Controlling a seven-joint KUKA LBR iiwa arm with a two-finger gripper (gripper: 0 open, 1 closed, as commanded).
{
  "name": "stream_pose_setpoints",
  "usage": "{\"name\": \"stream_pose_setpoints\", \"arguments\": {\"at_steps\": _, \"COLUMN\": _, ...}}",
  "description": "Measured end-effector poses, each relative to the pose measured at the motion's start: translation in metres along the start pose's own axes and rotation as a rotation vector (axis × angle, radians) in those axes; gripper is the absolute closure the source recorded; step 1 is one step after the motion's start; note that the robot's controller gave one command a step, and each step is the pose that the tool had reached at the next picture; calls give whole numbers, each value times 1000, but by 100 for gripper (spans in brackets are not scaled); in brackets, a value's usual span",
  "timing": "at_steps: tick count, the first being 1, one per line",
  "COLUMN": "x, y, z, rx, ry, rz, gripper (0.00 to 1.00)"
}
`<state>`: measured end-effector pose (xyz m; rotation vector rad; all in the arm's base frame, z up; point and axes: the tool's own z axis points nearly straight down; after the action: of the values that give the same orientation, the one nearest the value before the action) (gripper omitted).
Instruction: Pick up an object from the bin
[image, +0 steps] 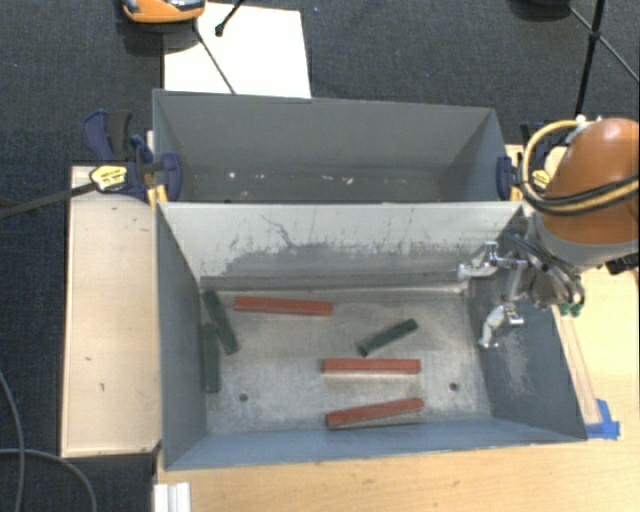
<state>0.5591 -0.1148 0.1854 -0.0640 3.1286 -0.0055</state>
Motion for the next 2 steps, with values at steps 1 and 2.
{"name": "stream_pose_setpoints", "arguments": {"at_steps": 1, "x": 17, "y": 29, "z": 70, "rx": -3, "ry": 7, "rz": -22, "gripper": 0}}
{"name": "stream_pose_setpoints", "arguments": {"at_steps": 2, "x": -1, "y": 44, "z": 95, "rx": -5, "ry": 15, "rz": -23, "gripper": 0}}
